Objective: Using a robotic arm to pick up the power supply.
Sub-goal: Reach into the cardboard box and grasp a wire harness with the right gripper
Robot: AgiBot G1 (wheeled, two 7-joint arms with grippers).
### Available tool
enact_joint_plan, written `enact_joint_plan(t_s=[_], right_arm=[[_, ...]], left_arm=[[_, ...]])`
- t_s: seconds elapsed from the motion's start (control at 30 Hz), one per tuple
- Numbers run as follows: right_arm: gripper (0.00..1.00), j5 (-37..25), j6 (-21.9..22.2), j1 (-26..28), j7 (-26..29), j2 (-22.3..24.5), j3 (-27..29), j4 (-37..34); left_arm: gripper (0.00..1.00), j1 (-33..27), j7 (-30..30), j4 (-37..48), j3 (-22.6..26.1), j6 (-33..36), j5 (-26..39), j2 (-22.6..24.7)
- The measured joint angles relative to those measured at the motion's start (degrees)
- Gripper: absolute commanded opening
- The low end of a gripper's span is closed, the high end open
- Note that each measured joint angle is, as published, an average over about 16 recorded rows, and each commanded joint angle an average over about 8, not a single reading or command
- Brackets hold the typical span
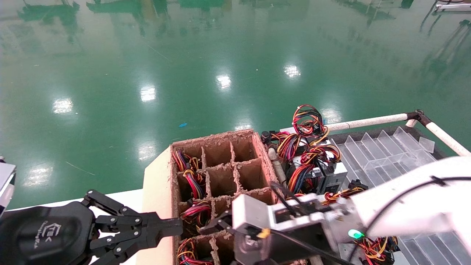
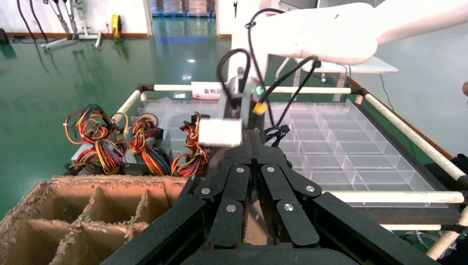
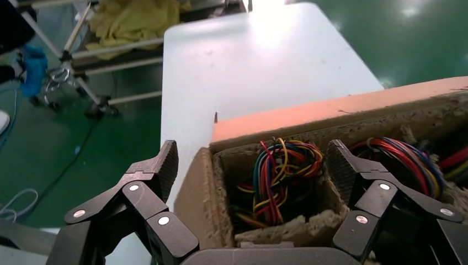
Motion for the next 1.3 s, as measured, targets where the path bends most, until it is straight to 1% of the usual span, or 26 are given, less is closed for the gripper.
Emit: enact_joint_plan(t_s=[0.07, 0.1, 0.13, 0.2, 0.27, 0.37, 0.43, 0.5, 0.53, 0.57, 0.67, 0.93, 1.3], right_arm=[[0.0, -1.3, 0.1, 1.2, -1.1, -1.6, -0.9, -2.5], [0.0, -1.8, 0.1, 1.8, -1.7, -2.4, -1.2, -3.7], [0.0, -2.3, 0.1, 2.3, -2.2, -3.1, -1.6, -4.9], [0.0, -3.2, 0.1, 3.3, -3.3, -4.4, -2.2, -7.2], [0.0, -3.9, 0.0, 4.1, -4.3, -5.5, -2.8, -9.4], [0.0, -4.8, 0.0, 5.2, -5.7, -7.0, -3.4, -12.4], [0.0, -5.2, -0.1, 5.9, -6.5, -7.8, -3.8, -14.1], [0.0, -5.7, -0.1, 6.4, -7.3, -8.5, -4.2, -15.8], [0.0, -5.9, -0.1, 6.7, -7.7, -8.9, -4.4, -16.5], [0.0, -6.1, -0.1, 7.0, -8.0, -9.2, -4.6, -17.2], [0.0, -6.7, -0.1, 7.7, -8.9, -10.0, -5.1, -19.2], [0.0, -7.3, -0.3, 9.1, -11.0, -11.4, -6.1, -23.2], [0.0, -5.9, -1.5, 9.9, -12.1, -11.4, -6.9, -25.7]], left_arm=[[0.0, 0.0, 0.0, 0.0, 0.0, 0.0, 0.0, 0.0], [0.01, 0.0, 0.0, 0.0, 0.0, 0.0, 0.0, 0.0], [0.04, 0.0, 0.0, 0.0, 0.0, 0.0, 0.0, 0.0], [0.14, 0.0, 0.0, 0.0, 0.0, 0.0, 0.0, 0.0], [0.27, 0.0, 0.0, 0.0, 0.0, 0.0, 0.0, 0.0], [0.58, 0.0, 0.0, 0.0, 0.0, 0.0, 0.0, 0.0], [0.76, 0.0, 0.0, 0.0, 0.0, 0.0, 0.0, 0.0], [0.9, 0.0, 0.0, 0.0, 0.0, 0.0, 0.0, 0.0], [0.95, 0.0, 0.0, 0.0, 0.0, 0.0, 0.0, 0.0], [0.98, 0.0, 0.0, 0.0, 0.0, 0.0, 0.0, 0.0], [1.0, 0.0, 0.0, 0.0, 0.0, 0.0, 0.0, 0.0], [1.0, 0.0, 0.0, 0.0, 0.0, 0.0, 0.0, 0.0], [1.0, 0.0, 0.0, 0.0, 0.0, 0.0, 0.0, 0.0]])
